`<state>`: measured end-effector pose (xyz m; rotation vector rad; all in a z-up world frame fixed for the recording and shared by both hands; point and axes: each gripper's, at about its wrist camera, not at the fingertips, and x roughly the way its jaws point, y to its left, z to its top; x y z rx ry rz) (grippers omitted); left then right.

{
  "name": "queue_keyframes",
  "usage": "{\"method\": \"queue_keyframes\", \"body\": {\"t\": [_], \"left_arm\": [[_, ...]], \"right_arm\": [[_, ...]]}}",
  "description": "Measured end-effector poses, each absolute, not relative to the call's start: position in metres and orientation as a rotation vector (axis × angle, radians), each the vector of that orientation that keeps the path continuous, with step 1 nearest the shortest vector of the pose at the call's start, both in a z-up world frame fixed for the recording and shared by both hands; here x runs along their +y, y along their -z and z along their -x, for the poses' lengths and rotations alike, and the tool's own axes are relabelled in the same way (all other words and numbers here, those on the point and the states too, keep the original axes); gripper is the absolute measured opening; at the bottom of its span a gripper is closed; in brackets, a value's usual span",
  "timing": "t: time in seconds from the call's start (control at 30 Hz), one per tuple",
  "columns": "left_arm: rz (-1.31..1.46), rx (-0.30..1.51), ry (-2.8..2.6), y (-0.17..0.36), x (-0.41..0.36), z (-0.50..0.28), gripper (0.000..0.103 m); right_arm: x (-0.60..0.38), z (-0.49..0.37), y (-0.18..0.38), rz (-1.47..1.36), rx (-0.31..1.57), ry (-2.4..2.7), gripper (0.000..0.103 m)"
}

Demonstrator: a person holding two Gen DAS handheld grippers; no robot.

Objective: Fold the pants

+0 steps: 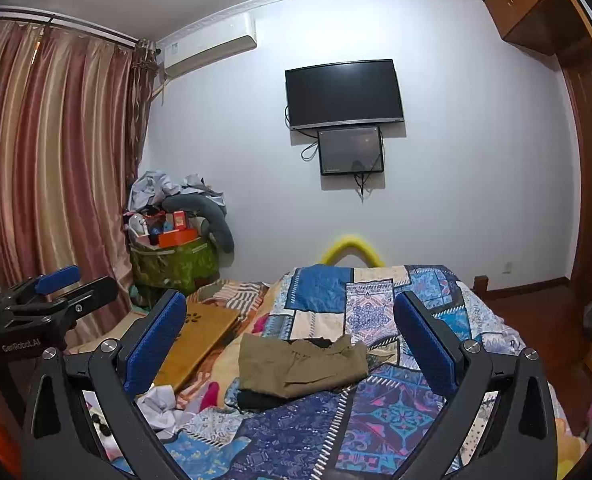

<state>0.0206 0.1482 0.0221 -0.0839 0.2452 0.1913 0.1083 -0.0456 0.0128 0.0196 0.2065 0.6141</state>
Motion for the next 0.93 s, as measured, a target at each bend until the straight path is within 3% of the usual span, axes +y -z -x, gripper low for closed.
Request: {"method": "queue_keyframes", "body": {"t": [0.93], "left_arm": [[0.089, 0.268, -0.135, -0.0202, 0.1574, -0.0238, 0.103]], "right_arm": [[-0.0444, -0.1107, -0.0112, -0.014, 0.215, -0.612, 0.103]]}}
